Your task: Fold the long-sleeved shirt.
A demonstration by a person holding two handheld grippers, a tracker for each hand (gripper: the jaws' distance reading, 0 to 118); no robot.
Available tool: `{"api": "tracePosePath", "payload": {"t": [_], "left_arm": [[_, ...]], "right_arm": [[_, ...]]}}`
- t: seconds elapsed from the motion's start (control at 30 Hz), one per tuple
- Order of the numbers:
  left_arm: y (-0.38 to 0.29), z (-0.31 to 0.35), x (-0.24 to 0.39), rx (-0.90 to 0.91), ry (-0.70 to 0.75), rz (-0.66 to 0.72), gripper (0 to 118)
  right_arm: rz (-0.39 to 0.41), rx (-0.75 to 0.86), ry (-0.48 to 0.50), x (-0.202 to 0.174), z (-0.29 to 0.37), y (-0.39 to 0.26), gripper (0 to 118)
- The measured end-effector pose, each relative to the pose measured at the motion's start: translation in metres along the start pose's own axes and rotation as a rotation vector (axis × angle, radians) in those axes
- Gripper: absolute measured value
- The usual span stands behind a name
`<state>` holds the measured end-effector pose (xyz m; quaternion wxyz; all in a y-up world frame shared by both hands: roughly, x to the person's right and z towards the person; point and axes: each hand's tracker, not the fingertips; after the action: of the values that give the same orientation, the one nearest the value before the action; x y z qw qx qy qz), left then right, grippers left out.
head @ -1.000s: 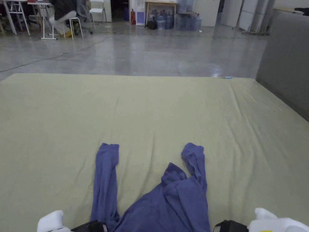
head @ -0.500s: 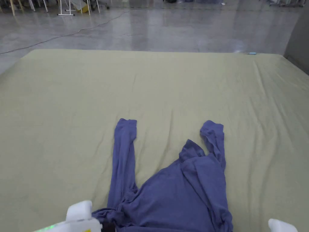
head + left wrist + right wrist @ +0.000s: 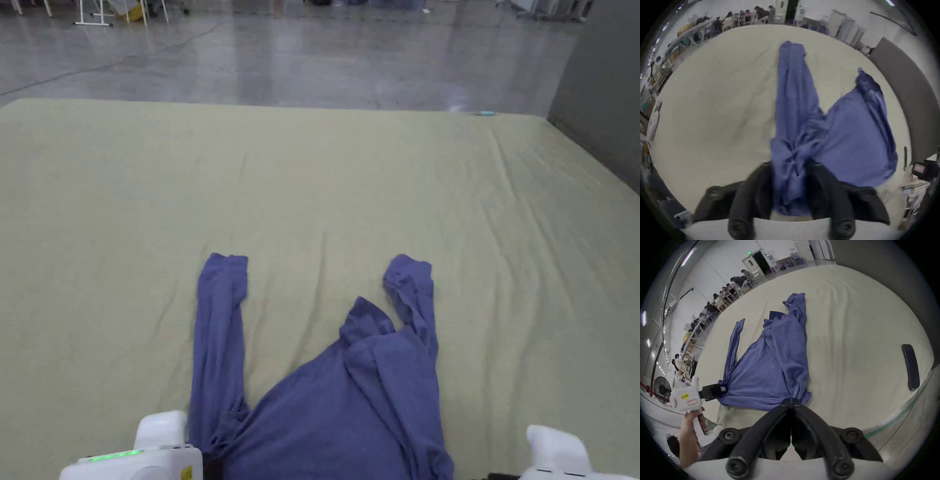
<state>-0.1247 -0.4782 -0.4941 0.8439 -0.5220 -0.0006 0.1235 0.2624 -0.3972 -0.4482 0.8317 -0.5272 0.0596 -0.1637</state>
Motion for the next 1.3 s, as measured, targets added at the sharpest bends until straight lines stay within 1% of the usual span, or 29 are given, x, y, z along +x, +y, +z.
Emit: {"api": "tracePosePath", "payload": {"t": [0.03,0.07,0.13,0.2,0.23,0.3,0.33,0.37,0.4,0.43,0.47,0.5,0.6,0.67,0.73,0.77,0.8,0.83,0.87,0.9,0.93,0.97,1.0,1.03,1.13,1.2,1.3], "left_arm": [[-0.001,0.004,0.002,-0.003,-0.020,0.028,20],[-0.002,0.008,0.005,0.000,0.000,0.019,20],[-0.003,0.018,0.007,0.040,0.000,-0.043,20],[-0.005,0.026,0.007,0.048,-0.013,-0.038,20],[-0.006,0.029,0.006,0.045,-0.030,-0.024,20],[-0.006,0.034,0.002,0.039,-0.071,0.002,20],[-0.007,0.037,0.002,0.040,-0.077,0.006,20],[-0.008,0.039,0.002,0.041,-0.079,0.010,20],[-0.007,0.040,-0.001,0.040,-0.080,0.012,20],[-0.008,0.041,-0.001,0.041,-0.081,0.014,20],[-0.009,0.041,-0.001,0.043,-0.083,0.017,20],[-0.009,0.041,-0.002,0.042,-0.083,0.020,20],[-0.009,0.030,-0.011,0.027,-0.078,0.026,20],[-0.010,0.030,-0.008,0.018,-0.065,0.025,20],[-0.009,0.028,-0.009,0.010,-0.062,0.021,20],[-0.008,0.028,-0.009,0.009,-0.061,0.016,20],[-0.009,0.030,-0.006,0.010,-0.059,0.012,20],[-0.008,0.031,-0.006,0.009,-0.058,0.006,20],[-0.008,0.032,-0.006,0.009,-0.059,0.003,20],[-0.008,0.033,-0.008,0.011,-0.060,0.003,20],[-0.008,0.035,-0.008,0.013,-0.060,0.007,20],[-0.007,0.036,-0.010,0.017,-0.064,0.014,20],[-0.006,0.038,-0.012,0.019,-0.068,0.021,20],[-0.004,0.041,-0.014,0.019,-0.077,0.028,20],[0.013,0.051,-0.024,0.029,-0.111,0.060,20],[0.039,0.062,-0.028,0.065,-0.157,0.041,20],[0.096,0.091,-0.031,0.170,-0.170,0.004,20]], "right_arm": [[0.009,-0.002,-0.006,0.000,-0.003,0.005,0],[0.026,-0.002,-0.013,-0.002,-0.005,0.013,0],[0.053,0.016,-0.025,-0.006,-0.010,0.030,0],[0.085,0.037,-0.026,-0.013,-0.015,0.053,0],[0.100,0.051,-0.017,-0.016,-0.022,0.072,0],[0.142,0.076,0.040,-0.019,-0.037,0.110,2],[0.140,0.079,0.037,-0.018,-0.047,0.133,24],[0.138,0.074,0.018,-0.019,-0.063,0.159,72],[0.145,0.065,-0.007,-0.019,-0.075,0.176,104],[0.149,0.060,-0.056,-0.019,-0.092,0.200,118],[0.120,0.084,-0.075,-0.019,-0.103,0.218,118],[0.105,0.073,-0.087,-0.019,-0.115,0.232,118],[0.052,-0.041,-0.113,-0.017,-0.159,0.262,118],[-0.018,-0.146,-0.093,-0.014,-0.185,0.264,118],[-0.052,-0.178,-0.068,-0.014,-0.200,0.258,116],[-0.045,-0.170,-0.080,-0.014,-0.207,0.256,105],[-0.041,-0.168,-0.085,-0.015,-0.211,0.255,86],[-0.027,-0.169,-0.105,-0.015,-0.215,0.255,61],[0.014,-0.176,-0.184,-0.018,-0.217,0.254,31],[0.063,-0.168,-0.268,-0.020,-0.213,0.254,9],[0.121,-0.152,-0.262,-0.022,-0.208,0.256,4],[0.169,-0.151,-0.214,-0.022,-0.200,0.258,3],[0.180,-0.153,-0.181,-0.026,-0.189,0.256,3],[0.199,-0.144,-0.178,-0.028,-0.176,0.257,2],[0.322,-0.044,-0.184,-0.036,-0.124,0.262,2],[0.367,0.032,-0.170,-0.040,-0.079,0.268,2],[0.439,0.162,-0.237,-0.050,-0.005,0.286,2]]}}
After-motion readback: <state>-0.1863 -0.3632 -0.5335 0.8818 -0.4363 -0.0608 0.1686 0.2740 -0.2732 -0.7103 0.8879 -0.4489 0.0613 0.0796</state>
